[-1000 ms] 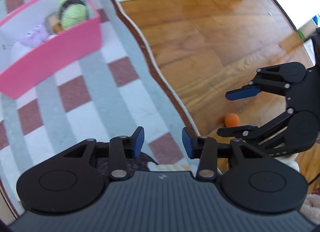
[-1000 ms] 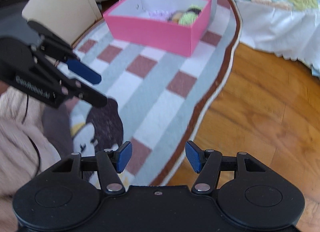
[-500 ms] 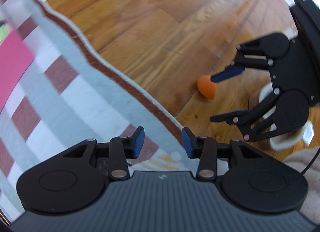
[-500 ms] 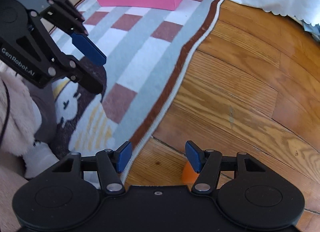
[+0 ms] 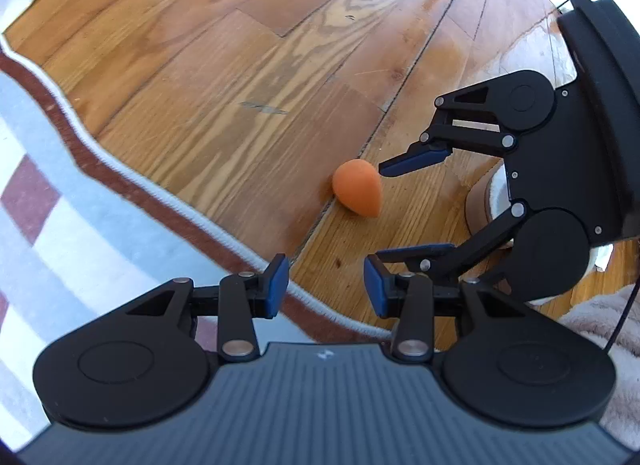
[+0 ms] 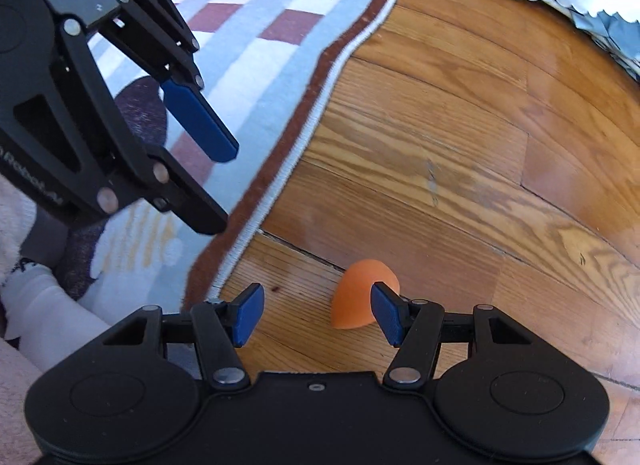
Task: Organize objects
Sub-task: 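Move the right gripper to the orange sponge on the wooden floor, then close the right gripper on the orange sponge and lift it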
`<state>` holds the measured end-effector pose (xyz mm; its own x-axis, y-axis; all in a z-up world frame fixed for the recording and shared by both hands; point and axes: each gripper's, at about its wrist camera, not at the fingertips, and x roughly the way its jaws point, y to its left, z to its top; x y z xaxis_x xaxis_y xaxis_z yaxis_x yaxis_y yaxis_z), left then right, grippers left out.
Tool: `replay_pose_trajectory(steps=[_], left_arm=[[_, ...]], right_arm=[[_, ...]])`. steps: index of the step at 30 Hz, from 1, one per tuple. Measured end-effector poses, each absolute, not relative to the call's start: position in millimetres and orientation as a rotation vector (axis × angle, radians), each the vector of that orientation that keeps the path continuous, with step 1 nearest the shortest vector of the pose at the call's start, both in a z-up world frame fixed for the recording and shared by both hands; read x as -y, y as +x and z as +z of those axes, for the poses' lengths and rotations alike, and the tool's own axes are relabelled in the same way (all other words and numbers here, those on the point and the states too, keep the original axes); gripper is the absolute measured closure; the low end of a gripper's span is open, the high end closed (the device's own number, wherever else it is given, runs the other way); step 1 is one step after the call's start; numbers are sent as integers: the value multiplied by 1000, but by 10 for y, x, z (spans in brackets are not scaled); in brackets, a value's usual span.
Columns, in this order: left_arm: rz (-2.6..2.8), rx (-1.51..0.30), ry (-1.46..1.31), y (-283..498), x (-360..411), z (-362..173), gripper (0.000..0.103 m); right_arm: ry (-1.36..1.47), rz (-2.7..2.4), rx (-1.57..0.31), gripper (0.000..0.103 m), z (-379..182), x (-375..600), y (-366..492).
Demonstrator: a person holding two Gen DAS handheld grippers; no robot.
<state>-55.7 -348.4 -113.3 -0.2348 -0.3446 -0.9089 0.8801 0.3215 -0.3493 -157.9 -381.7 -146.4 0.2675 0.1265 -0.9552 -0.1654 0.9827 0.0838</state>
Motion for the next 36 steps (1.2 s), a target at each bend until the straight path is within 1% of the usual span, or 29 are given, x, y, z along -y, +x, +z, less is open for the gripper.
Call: replay_pose_trajectory(steps=[17,22,23,24,26,27,28,29,30,31,36], left_arm=[[-1278,-1381,414,-627,3679,-1386,63],[-1272,-1349,355,-607,3718,-1468,65],[-1266,-1341,351,-604,3739,-1504,66],[-1267,-1334,346,-600,3766,-1549,67],[-1255,-1327,331,-571,3808,-1636,70],[-1256,-1330,320,-551,3824,-1672,74],[-1251,-1341,323,-539,3844,-1704,78],[-1254,-1352,320,-532,3858,-1718,79],[-1267,-1353,313,-533,3863,-1707,85],[-1279,-1346,317,-541,3865,-1694,87],[-1268,-1343,337,-563,3847,-1641,88]], right_arm=[[98,73,-1269,38,-1714,3905,-1805],[145,30,-1256,39,-1790,3989,-1771],[157,21,-1247,42,-1814,4004,-1763],[175,15,-1240,52,-1840,4022,-1754],[208,2,-1228,57,-1892,4062,-1737],[205,-10,-1212,63,-1900,4065,-1740],[199,-12,-1204,65,-1909,4059,-1738],[205,-16,-1196,66,-1917,4062,-1739],[211,-22,-1192,66,-1925,4062,-1740],[211,-25,-1189,67,-1931,4058,-1740],[234,-25,-1192,69,-1927,4027,-1710]])
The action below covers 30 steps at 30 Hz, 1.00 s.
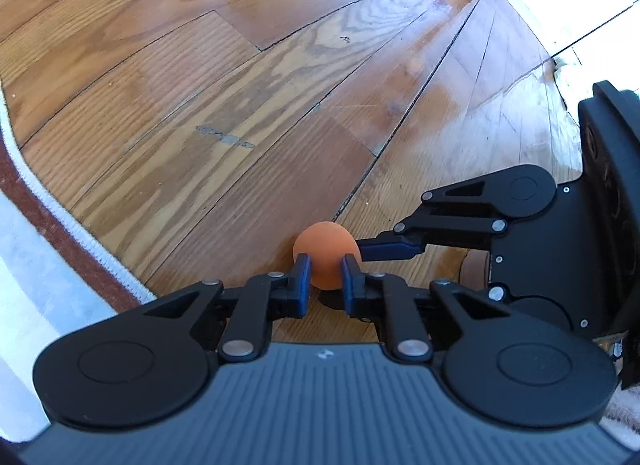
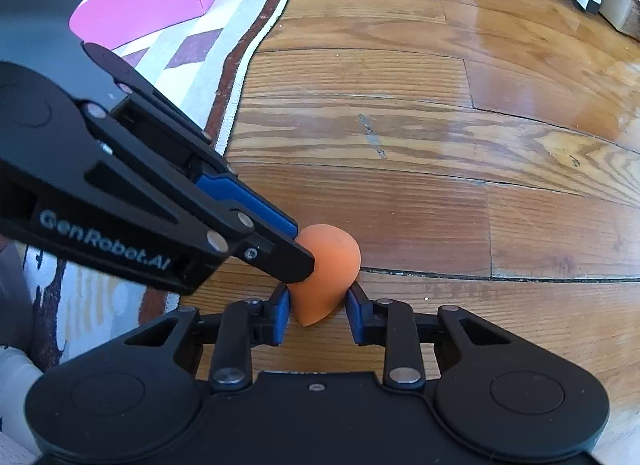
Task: Organize objects
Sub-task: 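Close the right gripper on the orange sponge and lift it, then carry the sponge with the right gripper over the pink box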
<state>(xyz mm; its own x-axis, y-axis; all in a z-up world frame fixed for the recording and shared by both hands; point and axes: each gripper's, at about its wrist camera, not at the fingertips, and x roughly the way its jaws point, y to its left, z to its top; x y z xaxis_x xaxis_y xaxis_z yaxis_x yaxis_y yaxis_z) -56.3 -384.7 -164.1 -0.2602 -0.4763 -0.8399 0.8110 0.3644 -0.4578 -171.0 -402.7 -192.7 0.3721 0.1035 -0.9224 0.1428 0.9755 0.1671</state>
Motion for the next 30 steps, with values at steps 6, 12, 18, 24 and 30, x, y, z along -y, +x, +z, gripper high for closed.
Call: replay_pose_trajectory(steps=[6,12,18,24,30], left_arm=[[-1235,-1304,295,-399,3634,-1351,88],[-1187,-1229,253,-120,3244,-829,88],[-1078,-1187,264,110,2729,-272,88],[-928,-1128,302,252,2193,175,88],[-803,-1075,252,465,1642,479,88]], right_arm=[[216,-12,-1184,69,-1642,3932,-1559],[189,24,-1157,69,-1172,3770,-1201],[122,147,-1108,69,-677,3401,-864],[52,264,-1057,69,-320,2909,-504],[21,342,-1019,68,-47,2464,-115]])
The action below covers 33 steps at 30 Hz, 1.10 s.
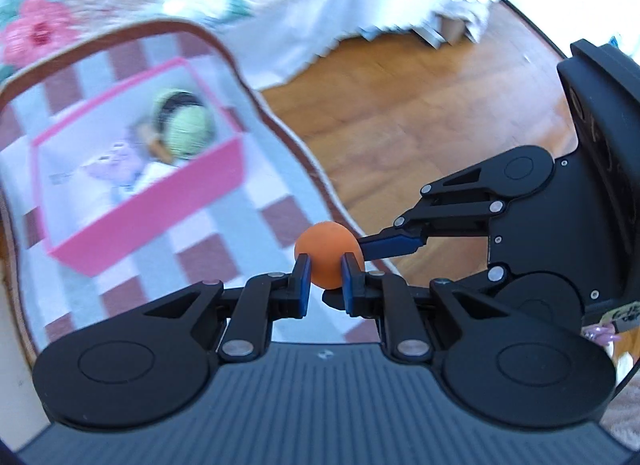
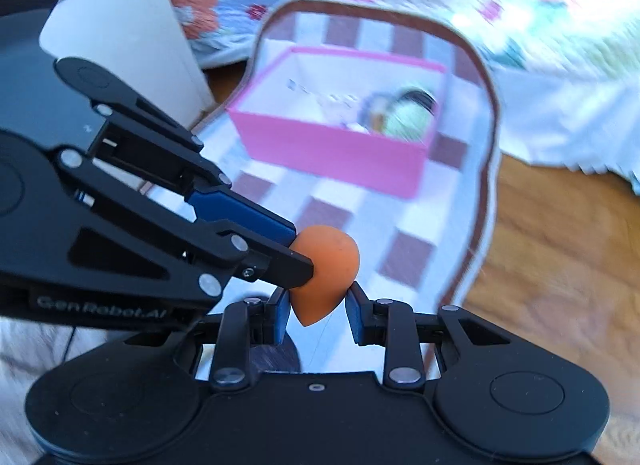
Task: Organize objects
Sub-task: 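Carry the sponge with the right gripper over the pink box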
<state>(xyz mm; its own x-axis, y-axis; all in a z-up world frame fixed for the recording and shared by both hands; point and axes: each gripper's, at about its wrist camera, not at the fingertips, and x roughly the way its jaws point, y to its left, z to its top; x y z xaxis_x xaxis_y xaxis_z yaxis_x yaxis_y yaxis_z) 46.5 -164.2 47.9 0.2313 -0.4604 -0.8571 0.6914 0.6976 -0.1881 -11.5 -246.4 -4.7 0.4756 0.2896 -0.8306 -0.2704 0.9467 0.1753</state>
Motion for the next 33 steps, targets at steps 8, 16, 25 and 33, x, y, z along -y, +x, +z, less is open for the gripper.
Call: replay_pose_trajectory(steps=[8,16,25,33], left_arm=[[-705,-1007,154,823,1020,756,88],[-598,-934,49,1295,671,820,90],[-516,-881,-124,1986,366,552,90],[-460,-938,-203,2448,429,-101,90]], right_arm=[[-79,384,-969,68,354,1934,330],[-121,442,-938,68,516,1629,922],[-136,423,-910,68,456,1491,1699],[-3,411,-960,68,-170,1703,2249]])
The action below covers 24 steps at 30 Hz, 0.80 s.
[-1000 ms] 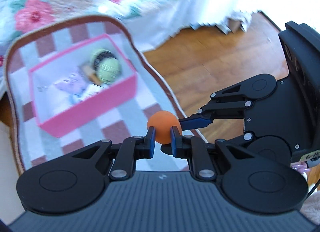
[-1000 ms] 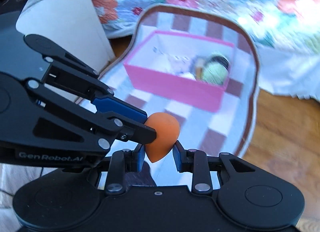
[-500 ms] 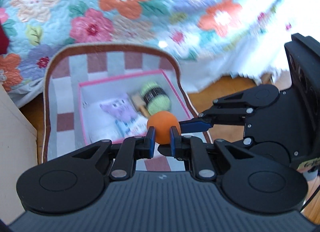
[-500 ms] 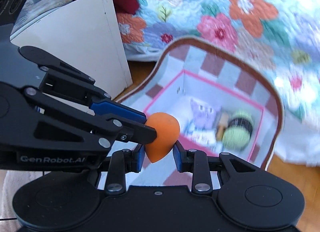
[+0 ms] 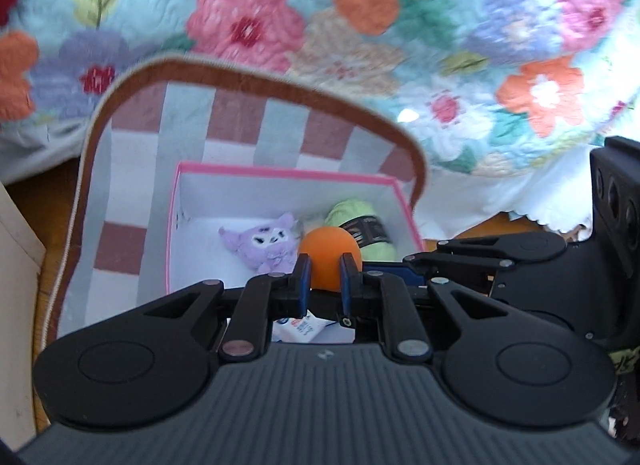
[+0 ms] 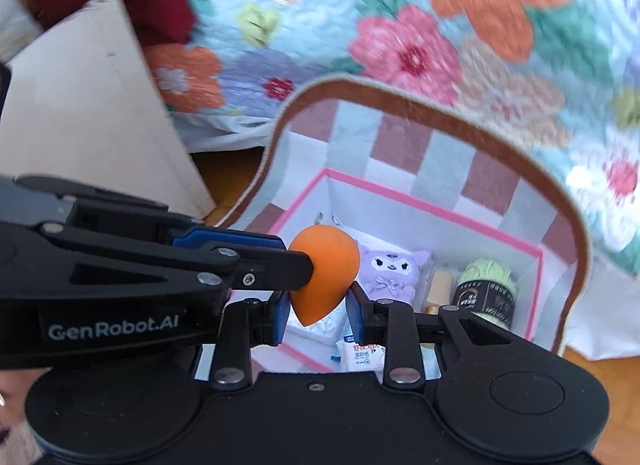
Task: Organize objects
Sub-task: 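Carry the sponge with the right gripper over the pink box, then open the right gripper to drop the sponge into the pink box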
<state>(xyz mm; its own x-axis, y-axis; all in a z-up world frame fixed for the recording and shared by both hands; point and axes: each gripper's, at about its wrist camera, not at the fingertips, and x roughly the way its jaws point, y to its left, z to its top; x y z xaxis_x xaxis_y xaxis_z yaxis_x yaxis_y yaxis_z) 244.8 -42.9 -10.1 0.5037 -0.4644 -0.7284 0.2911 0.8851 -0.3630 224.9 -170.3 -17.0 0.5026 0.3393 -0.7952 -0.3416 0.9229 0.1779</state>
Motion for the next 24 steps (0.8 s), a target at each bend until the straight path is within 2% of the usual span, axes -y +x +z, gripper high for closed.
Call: replay_pose_trajectory(steps=[12,17,24], left_arm=[[-323,-1036,-175,2869,241,-717,90],[-257,-1024,-108,2983,331,-849,90],[-227,-1040,-153,3027,302,-985,90]], right_arm=[[19,514,-1039,68,-859,1432,2754],[41,516,-1042,65,-1041,1371,2911],[34,482,-1031,64,-1217,1242,2933]])
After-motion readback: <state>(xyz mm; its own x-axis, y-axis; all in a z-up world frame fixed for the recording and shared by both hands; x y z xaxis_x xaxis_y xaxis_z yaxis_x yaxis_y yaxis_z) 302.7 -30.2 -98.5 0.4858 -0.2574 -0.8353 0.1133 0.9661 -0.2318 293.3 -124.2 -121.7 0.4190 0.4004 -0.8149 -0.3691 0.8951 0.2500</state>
